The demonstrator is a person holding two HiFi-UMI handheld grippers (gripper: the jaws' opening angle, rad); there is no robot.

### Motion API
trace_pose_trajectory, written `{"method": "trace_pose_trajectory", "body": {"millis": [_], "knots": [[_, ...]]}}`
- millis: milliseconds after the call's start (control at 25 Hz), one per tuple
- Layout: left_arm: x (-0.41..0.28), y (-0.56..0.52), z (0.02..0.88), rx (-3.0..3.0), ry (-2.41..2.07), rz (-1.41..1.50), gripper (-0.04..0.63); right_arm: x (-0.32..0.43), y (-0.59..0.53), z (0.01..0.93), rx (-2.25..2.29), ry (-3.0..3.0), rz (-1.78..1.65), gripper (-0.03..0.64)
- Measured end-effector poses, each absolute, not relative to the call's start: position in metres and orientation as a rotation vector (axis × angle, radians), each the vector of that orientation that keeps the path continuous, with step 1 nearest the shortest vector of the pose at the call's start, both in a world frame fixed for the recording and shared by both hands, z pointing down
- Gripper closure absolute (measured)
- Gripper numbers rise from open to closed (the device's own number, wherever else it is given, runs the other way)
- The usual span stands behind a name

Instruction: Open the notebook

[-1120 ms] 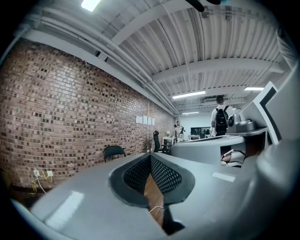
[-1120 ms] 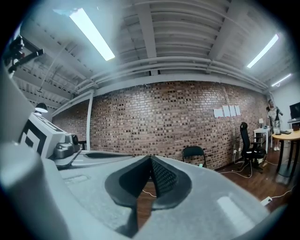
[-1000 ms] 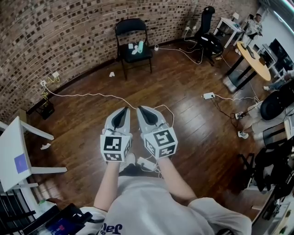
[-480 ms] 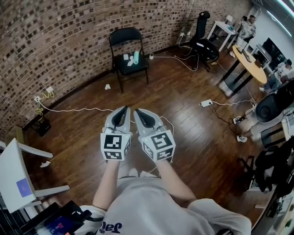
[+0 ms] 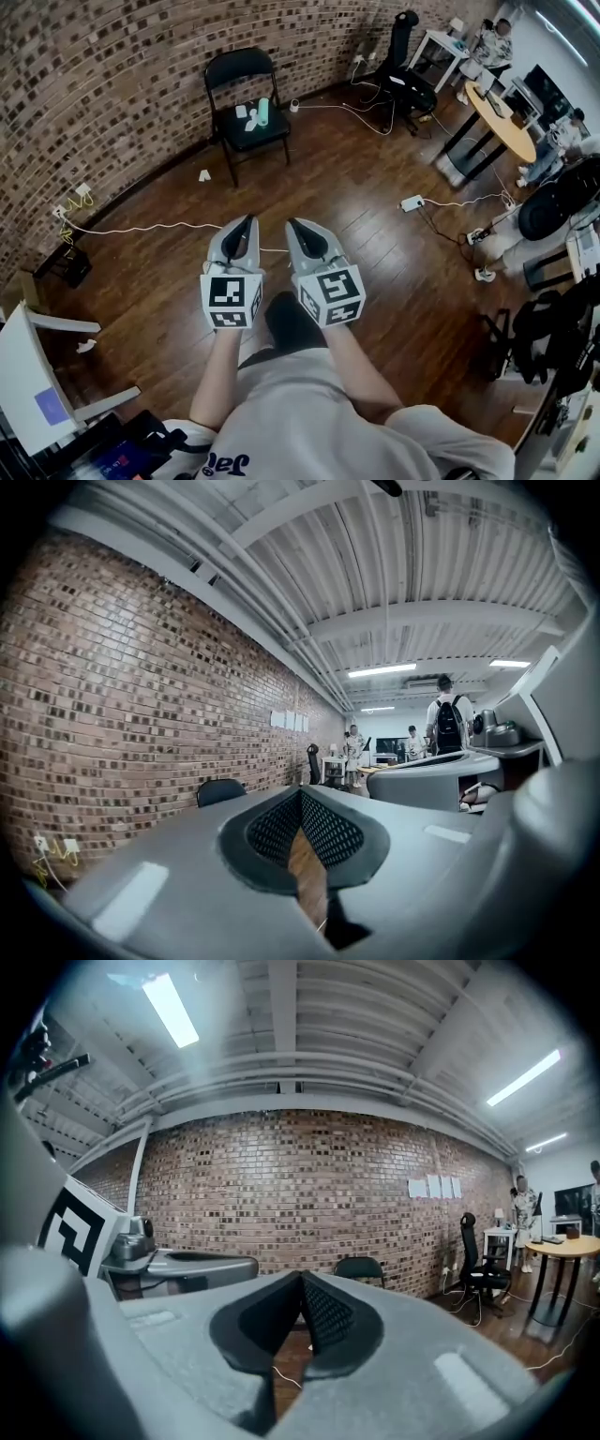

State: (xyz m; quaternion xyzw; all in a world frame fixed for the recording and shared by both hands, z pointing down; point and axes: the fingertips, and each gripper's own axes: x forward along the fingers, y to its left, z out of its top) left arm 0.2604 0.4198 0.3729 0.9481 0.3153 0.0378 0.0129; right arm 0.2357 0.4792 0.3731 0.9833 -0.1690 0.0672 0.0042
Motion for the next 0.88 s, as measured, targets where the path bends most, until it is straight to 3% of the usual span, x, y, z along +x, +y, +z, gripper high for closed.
{"method": "trace_pose_trajectory", "body": {"millis": [280,880], "knots": [[0.314,0.420,0.382,2.994,0.882,0.132,0.578,0.304,0.486,0.384,3.080,-0.608,0.206,0.632],[0.503,0.439,0.357,3.105,0.578,0.051,0.578,0.508,0.501,0.345,2.962,-0.911,0.064,0.632]]}}
